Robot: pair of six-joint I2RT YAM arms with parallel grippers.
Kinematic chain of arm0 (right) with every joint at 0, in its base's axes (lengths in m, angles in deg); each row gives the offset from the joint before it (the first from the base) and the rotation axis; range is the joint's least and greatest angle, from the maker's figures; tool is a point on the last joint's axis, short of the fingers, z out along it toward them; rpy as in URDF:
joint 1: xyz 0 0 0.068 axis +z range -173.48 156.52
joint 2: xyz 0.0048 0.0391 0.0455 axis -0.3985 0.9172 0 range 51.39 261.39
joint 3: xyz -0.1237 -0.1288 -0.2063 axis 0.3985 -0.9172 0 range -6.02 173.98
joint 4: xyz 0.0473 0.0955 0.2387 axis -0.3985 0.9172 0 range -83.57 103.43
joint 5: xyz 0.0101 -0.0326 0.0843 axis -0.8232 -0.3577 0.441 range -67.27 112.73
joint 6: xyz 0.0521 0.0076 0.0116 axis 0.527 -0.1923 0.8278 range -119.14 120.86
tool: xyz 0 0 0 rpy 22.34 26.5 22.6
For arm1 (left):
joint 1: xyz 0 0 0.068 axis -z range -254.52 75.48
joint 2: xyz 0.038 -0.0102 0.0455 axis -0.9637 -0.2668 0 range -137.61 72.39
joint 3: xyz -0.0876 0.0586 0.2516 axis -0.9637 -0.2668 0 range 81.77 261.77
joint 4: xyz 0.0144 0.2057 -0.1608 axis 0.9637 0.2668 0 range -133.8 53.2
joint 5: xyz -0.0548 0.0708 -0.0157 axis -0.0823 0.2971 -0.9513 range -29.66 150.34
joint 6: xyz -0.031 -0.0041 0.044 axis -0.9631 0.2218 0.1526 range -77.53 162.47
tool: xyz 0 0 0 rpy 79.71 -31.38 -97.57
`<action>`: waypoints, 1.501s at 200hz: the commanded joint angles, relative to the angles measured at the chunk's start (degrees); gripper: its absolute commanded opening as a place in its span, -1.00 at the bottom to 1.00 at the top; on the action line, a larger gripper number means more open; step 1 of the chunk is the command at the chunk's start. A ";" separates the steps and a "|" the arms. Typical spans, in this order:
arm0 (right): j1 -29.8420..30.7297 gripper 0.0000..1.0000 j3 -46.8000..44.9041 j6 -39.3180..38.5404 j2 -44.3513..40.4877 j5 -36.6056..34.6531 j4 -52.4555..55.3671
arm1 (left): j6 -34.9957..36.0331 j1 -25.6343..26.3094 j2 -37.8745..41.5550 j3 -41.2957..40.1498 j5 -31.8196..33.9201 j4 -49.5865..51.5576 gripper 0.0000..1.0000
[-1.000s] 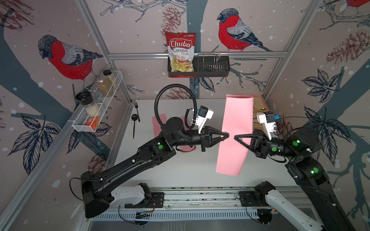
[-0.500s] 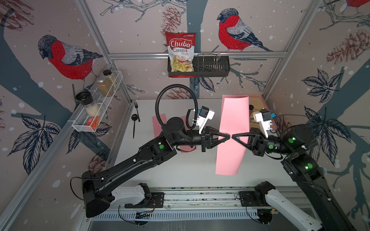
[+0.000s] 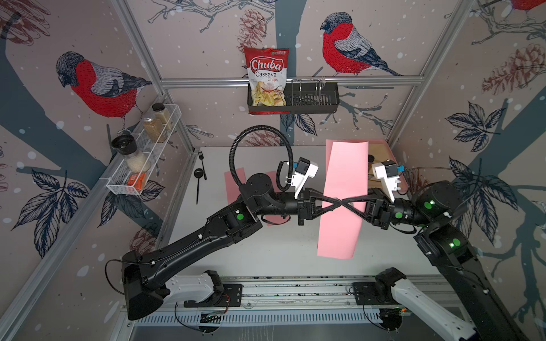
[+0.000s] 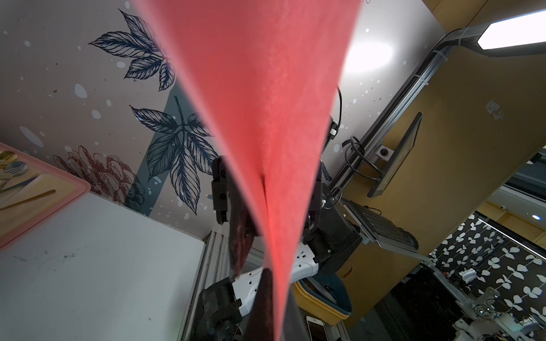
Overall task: Fold the rectangular paper in half along the long edge
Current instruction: Fold the paper.
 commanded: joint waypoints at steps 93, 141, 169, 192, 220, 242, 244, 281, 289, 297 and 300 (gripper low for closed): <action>-0.61 -0.85 4.61 -5.55 -1.74 -1.64 9.14 | 0.91 0.16 0.84 -0.32 0.63 -1.21 -1.00; -1.06 -0.56 4.97 -6.22 -1.35 -2.87 11.13 | 0.95 0.17 1.03 -0.25 0.37 -1.34 -1.00; -1.24 -1.00 5.04 -6.22 -1.56 -2.46 10.71 | 1.29 0.16 1.32 -0.24 0.68 -0.71 -1.00; -1.32 -0.80 6.72 -7.17 -1.30 -2.33 12.85 | 1.53 0.14 1.63 -0.28 1.01 -0.34 -1.00; -1.57 -0.79 8.41 -8.75 -1.08 -2.85 15.87 | 1.66 0.19 1.95 -0.33 1.33 -0.08 -1.00; -1.59 -1.00 8.52 -8.57 -1.54 -2.60 15.83 | 1.78 0.20 2.02 -0.09 1.49 0.01 -1.00; -1.59 -1.00 8.47 -8.56 -1.54 -2.60 15.81 | 1.89 0.18 1.98 -0.10 1.48 0.03 -1.00; -1.60 -0.49 9.93 -9.64 -1.23 -3.60 17.96 | 2.19 0.16 2.29 0.25 1.74 0.79 -1.00; -1.59 -0.45 10.34 -10.08 -1.10 -3.81 18.58 | 2.57 0.20 2.45 0.39 1.93 1.34 -1.00; -1.61 -0.58 10.74 -10.52 -0.93 -3.86 19.21 | 2.92 0.18 2.59 0.40 2.32 1.89 -1.00; -1.63 -0.65 10.92 -10.68 -0.97 -3.86 19.33 | 3.08 0.16 2.71 0.48 2.49 2.14 -1.00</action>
